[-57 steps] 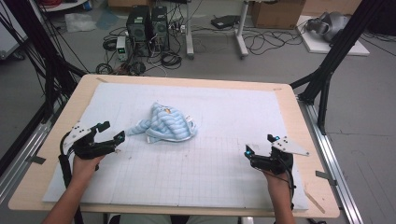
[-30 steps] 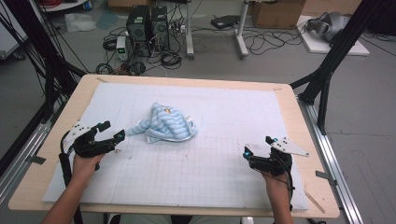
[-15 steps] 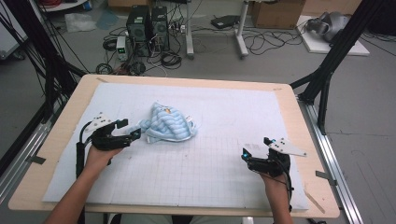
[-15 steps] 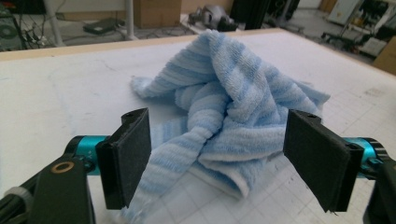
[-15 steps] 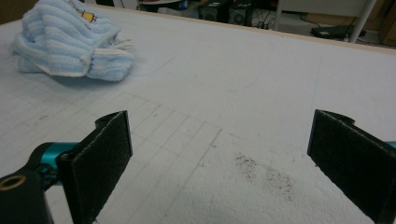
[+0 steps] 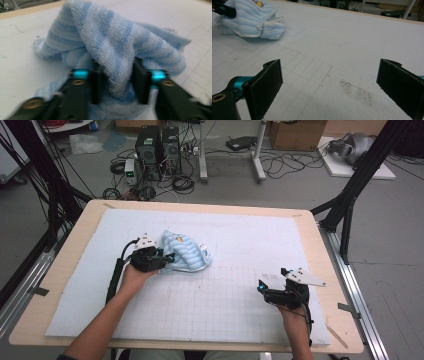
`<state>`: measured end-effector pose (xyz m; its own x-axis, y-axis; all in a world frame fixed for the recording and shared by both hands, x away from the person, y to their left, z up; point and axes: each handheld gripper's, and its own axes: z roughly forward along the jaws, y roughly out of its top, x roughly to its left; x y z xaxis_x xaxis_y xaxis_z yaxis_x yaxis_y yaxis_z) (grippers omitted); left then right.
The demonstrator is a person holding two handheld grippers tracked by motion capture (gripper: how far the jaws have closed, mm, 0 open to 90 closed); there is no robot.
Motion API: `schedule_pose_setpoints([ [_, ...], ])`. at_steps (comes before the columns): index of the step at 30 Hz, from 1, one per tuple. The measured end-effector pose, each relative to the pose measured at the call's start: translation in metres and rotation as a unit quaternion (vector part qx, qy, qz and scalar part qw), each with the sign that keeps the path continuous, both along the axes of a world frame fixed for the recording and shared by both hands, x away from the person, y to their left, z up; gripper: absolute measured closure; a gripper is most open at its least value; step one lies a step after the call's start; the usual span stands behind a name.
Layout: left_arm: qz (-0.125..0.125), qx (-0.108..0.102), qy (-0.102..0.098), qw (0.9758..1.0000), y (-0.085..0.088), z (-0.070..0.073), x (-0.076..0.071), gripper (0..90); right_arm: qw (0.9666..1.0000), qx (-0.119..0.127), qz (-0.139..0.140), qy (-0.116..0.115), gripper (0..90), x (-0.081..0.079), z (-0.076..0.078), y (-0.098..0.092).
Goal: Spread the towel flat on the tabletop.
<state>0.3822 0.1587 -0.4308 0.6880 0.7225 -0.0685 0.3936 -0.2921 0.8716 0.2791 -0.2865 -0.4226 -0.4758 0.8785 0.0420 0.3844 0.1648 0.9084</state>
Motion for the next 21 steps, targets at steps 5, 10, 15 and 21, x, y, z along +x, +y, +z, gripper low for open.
schedule_pose_setpoints([
  [5, -0.024, -0.023, -0.011, 0.9994, -0.001, 0.004, -0.01, 78.3, 1.0, 0.001, 0.001, 0.002, 5.6, 0.001, 0.001, 0.003],
  [10, -0.033, -0.028, -0.014, 0.999, 0.002, 0.0, -0.02, 78.2, 0.9996, -0.005, 0.026, 0.005, 5.6, 0.007, 0.005, 0.021],
  [15, -0.045, -0.034, -0.019, 0.9982, 0.002, -0.002, -0.028, 78.8, 0.9984, -0.012, 0.054, 0.006, 5.6, 0.017, 0.009, 0.045],
  [21, -0.071, -0.029, -0.02, 0.9969, -0.002, -0.006, -0.04, 79.0, 0.9965, -0.015, 0.081, 0.012, 9.8, 0.033, 0.011, 0.07],
])
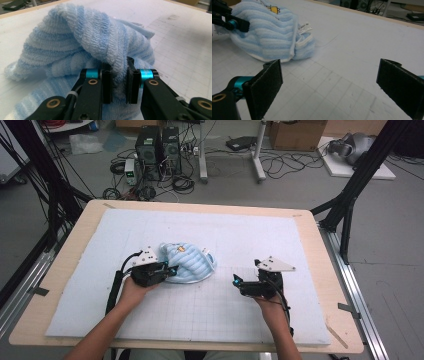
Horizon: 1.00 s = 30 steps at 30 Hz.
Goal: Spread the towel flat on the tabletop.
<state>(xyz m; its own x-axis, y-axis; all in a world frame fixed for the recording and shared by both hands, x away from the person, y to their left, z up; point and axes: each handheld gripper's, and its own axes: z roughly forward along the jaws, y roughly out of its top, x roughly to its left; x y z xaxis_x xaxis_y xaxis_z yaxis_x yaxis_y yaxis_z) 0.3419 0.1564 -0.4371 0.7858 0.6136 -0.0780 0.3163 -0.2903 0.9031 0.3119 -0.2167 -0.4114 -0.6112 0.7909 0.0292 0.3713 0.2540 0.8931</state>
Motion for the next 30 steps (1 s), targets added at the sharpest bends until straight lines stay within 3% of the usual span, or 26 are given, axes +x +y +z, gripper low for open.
schedule_pose_setpoints([
  [2, 0.0, 0.0, 0.003, 1.0, 0.0, -0.002, -0.001, 79.0, 0.9998, 0.002, 0.019, 0.006, 28.1, 0.007, 0.0, 0.007],
  [5, -0.001, -0.002, 0.003, 1.0, 0.001, -0.002, -0.002, 78.8, 0.9991, 0.004, 0.038, 0.019, 39.8, 0.02, -0.002, 0.021],
  [13, -0.007, -0.003, 0.003, 1.0, 0.0, -0.002, -0.004, 78.4, 0.9943, -0.024, 0.097, 0.036, 54.0, 0.052, -0.003, 0.072],
  [20, -0.009, -0.003, 0.004, 0.9999, 0.0, -0.002, -0.004, 77.7, 0.9904, -0.046, 0.117, 0.058, 63.7, 0.073, -0.007, 0.107],
  [22, -0.009, -0.002, 0.005, 0.9999, 0.0, -0.002, -0.004, 77.5, 0.9902, -0.049, 0.115, 0.062, 66.5, 0.074, -0.009, 0.109],
  [24, -0.009, -0.005, 0.006, 0.9999, 0.001, -0.002, -0.004, 77.2, 0.9894, -0.045, 0.118, 0.071, 79.1, 0.076, -0.011, 0.109],
  [27, -0.009, -0.007, 0.006, 0.9999, 0.001, -0.002, -0.004, 77.2, 0.9891, -0.041, 0.12, 0.075, 85.7, 0.076, -0.008, 0.103],
  [30, -0.009, -0.007, 0.006, 0.9999, 0.001, -0.002, -0.004, 77.2, 0.9894, -0.031, 0.12, 0.076, 86.2, 0.075, -0.005, 0.097],
])
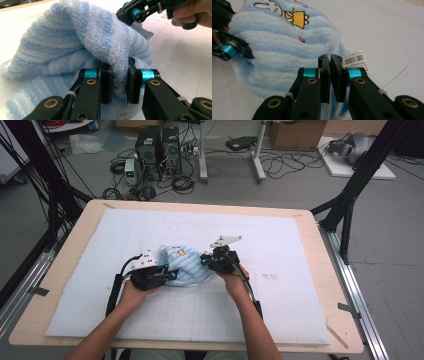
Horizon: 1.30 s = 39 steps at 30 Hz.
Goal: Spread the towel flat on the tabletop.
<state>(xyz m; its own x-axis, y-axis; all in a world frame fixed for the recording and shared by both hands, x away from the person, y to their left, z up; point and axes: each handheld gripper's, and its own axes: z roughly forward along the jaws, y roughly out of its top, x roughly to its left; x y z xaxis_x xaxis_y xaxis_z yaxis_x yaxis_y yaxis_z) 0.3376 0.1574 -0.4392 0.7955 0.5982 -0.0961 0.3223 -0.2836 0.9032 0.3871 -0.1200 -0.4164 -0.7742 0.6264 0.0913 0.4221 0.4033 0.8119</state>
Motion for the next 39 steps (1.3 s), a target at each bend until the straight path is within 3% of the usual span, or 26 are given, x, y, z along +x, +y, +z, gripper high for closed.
schedule_pose_setpoints([
  [11, 0.005, -0.004, 0.006, 1.0, 0.002, 0.0, 0.002, 73.0, 0.9998, 0.012, -0.007, -0.014, 86.5, -0.016, 0.007, -0.023],
  [13, 0.01, -0.005, 0.01, 0.9999, 0.003, -0.001, 0.002, 64.0, 0.9996, 0.008, -0.014, -0.022, 86.4, -0.025, 0.014, -0.035],
  [18, 0.019, -0.019, 0.018, 0.9995, 0.005, 0.0, 0.003, 52.4, 0.999, -0.003, -0.02, -0.039, 86.4, -0.042, 0.02, -0.052],
  [19, 0.022, -0.022, 0.015, 0.9994, 0.006, 0.001, 0.004, 47.5, 0.9988, -0.01, -0.025, -0.042, 86.4, -0.051, 0.019, -0.061],
  [23, 0.042, -0.035, 0.008, 0.9985, 0.015, 0.008, 0.005, 44.0, 0.998, -0.019, -0.049, -0.037, 86.4, -0.067, 0.012, -0.082],
  [24, 0.06, -0.042, 0.005, 0.9973, 0.022, 0.01, 0.006, 44.0, 0.9979, -0.018, -0.053, -0.033, 86.4, -0.07, 0.009, -0.089],
  [29, 0.09, -0.041, 0.01, 0.995, 0.034, 0.011, 0.01, 43.7, 0.9967, -0.031, -0.072, -0.02, 86.4, -0.085, -0.004, -0.111],
  [32, 0.099, -0.037, 0.015, 0.9943, 0.04, 0.01, 0.012, 41.5, 0.9939, -0.057, -0.094, -0.008, 85.8, -0.094, -0.009, -0.128],
  [34, 0.095, -0.035, 0.023, 0.9946, 0.04, 0.01, 0.013, 40.8, 0.9938, -0.056, -0.096, -0.008, 81.9, -0.094, -0.008, -0.131],
  [36, 0.075, -0.029, 0.026, 0.9964, 0.034, 0.008, 0.012, 39.6, 0.9946, -0.014, -0.102, -0.012, 63.5, -0.092, -0.001, -0.134],
  [37, 0.075, -0.029, 0.026, 0.9964, 0.034, 0.008, 0.012, 39.1, 0.9946, -0.014, -0.102, -0.012, 63.5, -0.092, -0.001, -0.134],
  [38, 0.068, -0.011, 0.028, 0.9972, 0.028, 0.006, 0.012, 38.6, 0.9936, 0.004, -0.112, -0.019, 52.1, -0.087, 0.003, -0.129],
  [39, 0.068, 0.001, 0.028, 0.9973, 0.027, 0.005, 0.012, 38.3, 0.9936, 0.007, -0.111, -0.021, 47.8, -0.083, 0.005, -0.125],
])
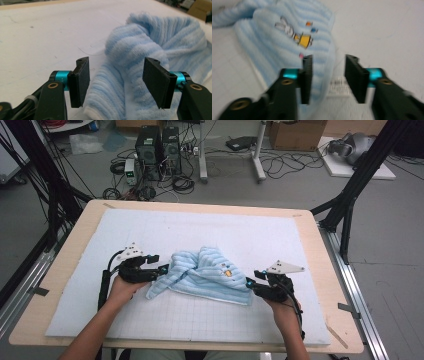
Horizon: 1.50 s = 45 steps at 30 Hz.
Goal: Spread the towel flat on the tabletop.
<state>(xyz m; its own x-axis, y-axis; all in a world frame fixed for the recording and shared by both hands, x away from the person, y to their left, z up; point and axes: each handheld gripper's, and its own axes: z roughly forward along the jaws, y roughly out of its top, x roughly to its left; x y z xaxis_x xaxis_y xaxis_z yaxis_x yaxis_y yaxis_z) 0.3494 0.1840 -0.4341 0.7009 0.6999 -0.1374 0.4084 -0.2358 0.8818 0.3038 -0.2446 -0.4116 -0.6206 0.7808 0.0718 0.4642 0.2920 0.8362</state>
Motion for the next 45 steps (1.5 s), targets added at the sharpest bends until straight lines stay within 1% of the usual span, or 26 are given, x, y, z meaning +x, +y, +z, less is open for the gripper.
schedule_pose_setpoints([
  [1, 0.0, 0.0, 0.0, 1.0, 0.0, 0.0, 0.0, 38.0, 1.0, -0.003, -0.003, -0.007, 41.7, 0.004, 0.001, 0.006],
  [2, 0.001, 0.018, 0.008, 0.9998, -0.002, -0.002, 0.0, 37.6, 0.9999, -0.007, -0.009, -0.013, 38.9, 0.007, 0.002, 0.012],
  [4, 0.002, 0.025, 0.01, 0.9996, -0.002, -0.004, 0.001, 37.3, 0.9997, -0.005, -0.01, -0.02, 32.9, 0.016, 0.003, 0.024],
  [6, 0.007, 0.046, 0.015, 0.9988, -0.004, -0.007, 0.002, 37.6, 0.9997, -0.002, -0.01, -0.021, 29.5, 0.027, 0.004, 0.036],
  [7, 0.007, 0.046, 0.015, 0.9988, -0.004, -0.007, 0.002, 39.4, 0.9997, -0.002, -0.01, -0.021, 29.5, 0.027, 0.004, 0.036],
  [9, 0.013, 0.077, 0.024, 0.9967, -0.006, -0.01, 0.003, 47.1, 0.9999, -0.004, -0.004, -0.016, 27.1, 0.043, 0.001, 0.053],
  [11, 0.01, 0.092, 0.033, 0.9952, -0.006, -0.016, 0.004, 59.7, 0.9999, -0.013, 0.002, -0.006, 27.5, 0.054, -0.003, 0.063],
  [12, 0.013, 0.088, 0.036, 0.9954, -0.006, -0.016, 0.004, 59.7, 0.9999, -0.013, 0.002, -0.006, 27.5, 0.054, -0.003, 0.063],
  [13, 0.01, 0.084, 0.031, 0.996, -0.005, -0.015, 0.004, 64.8, 0.9999, -0.015, 0.0, 0.001, 28.1, 0.059, -0.006, 0.068],
  [14, 0.008, 0.077, 0.03, 0.9965, -0.003, -0.014, 0.004, 78.9, 0.9997, -0.019, 0.005, 0.013, 30.5, 0.067, -0.011, 0.076],
  [15, 0.008, 0.073, 0.03, 0.9968, -0.001, -0.013, 0.004, 81.9, 0.9995, -0.021, 0.008, 0.021, 32.0, 0.07, -0.014, 0.08],
  [16, 0.011, 0.068, 0.029, 0.9972, 0.0, -0.013, 0.004, 82.6, 0.9994, -0.022, 0.011, 0.027, 34.8, 0.073, -0.016, 0.083],
  [17, 0.011, 0.068, 0.029, 0.9972, 0.0, -0.013, 0.004, 83.1, 0.9991, -0.026, 0.014, 0.03, 40.7, 0.074, -0.019, 0.085],
  [19, 0.017, 0.063, 0.025, 0.9975, 0.004, -0.012, 0.005, 83.6, 0.9983, -0.047, 0.023, 0.025, 49.1, 0.076, -0.023, 0.089],
  [21, 0.026, 0.048, 0.024, 0.9982, 0.008, -0.011, 0.006, 83.8, 0.9978, -0.05, 0.03, 0.033, 56.8, 0.078, -0.026, 0.091],
  [22, 0.026, 0.048, 0.024, 0.9982, 0.008, -0.011, 0.006, 83.9, 0.9974, -0.051, 0.031, 0.039, 61.7, 0.078, -0.027, 0.091],
  [23, 0.028, 0.044, 0.024, 0.9984, 0.01, -0.01, 0.006, 83.9, 0.9974, -0.051, 0.031, 0.039, 61.7, 0.078, -0.027, 0.091],
  [25, 0.035, 0.035, 0.021, 0.9985, 0.013, -0.009, 0.006, 83.9, 0.9965, -0.053, 0.046, 0.046, 77.5, 0.078, -0.028, 0.09],
  [29, 0.047, 0.018, 0.016, 0.9986, 0.021, -0.006, 0.007, 83.9, 0.9972, -0.041, 0.044, 0.044, 81.1, 0.072, -0.023, 0.084],
  [35, 0.065, 0.002, 0.013, 0.9978, 0.031, -0.004, 0.009, 83.9, 0.9965, -0.056, 0.054, 0.032, 82.1, 0.056, -0.018, 0.074],
  [36, 0.067, 0.0, 0.013, 0.9977, 0.033, -0.003, 0.009, 84.0, 0.9967, -0.057, 0.051, 0.029, 82.8, 0.048, -0.015, 0.068],
  [37, 0.077, -0.001, 0.011, 0.997, 0.037, -0.002, 0.009, 84.0, 0.9968, -0.06, 0.047, 0.026, 83.0, 0.044, -0.014, 0.065],
  [38, 0.077, -0.001, 0.011, 0.997, 0.037, -0.002, 0.009, 84.0, 0.9966, -0.065, 0.046, 0.02, 83.2, 0.04, -0.012, 0.06],
  [40, 0.087, -0.008, 0.012, 0.9961, 0.042, -0.003, 0.01, 84.0, 0.9967, -0.067, 0.042, 0.021, 83.3, 0.036, -0.011, 0.056],
  [42, 0.096, -0.012, 0.011, 0.9953, 0.047, -0.002, 0.011, 84.1, 0.9969, -0.067, 0.034, 0.022, 83.6, 0.026, -0.008, 0.042],
  [45, 0.107, -0.017, 0.009, 0.994, 0.053, -0.001, 0.011, 84.0, 0.9969, -0.064, 0.033, 0.029, 83.5, 0.018, -0.009, 0.03],
])
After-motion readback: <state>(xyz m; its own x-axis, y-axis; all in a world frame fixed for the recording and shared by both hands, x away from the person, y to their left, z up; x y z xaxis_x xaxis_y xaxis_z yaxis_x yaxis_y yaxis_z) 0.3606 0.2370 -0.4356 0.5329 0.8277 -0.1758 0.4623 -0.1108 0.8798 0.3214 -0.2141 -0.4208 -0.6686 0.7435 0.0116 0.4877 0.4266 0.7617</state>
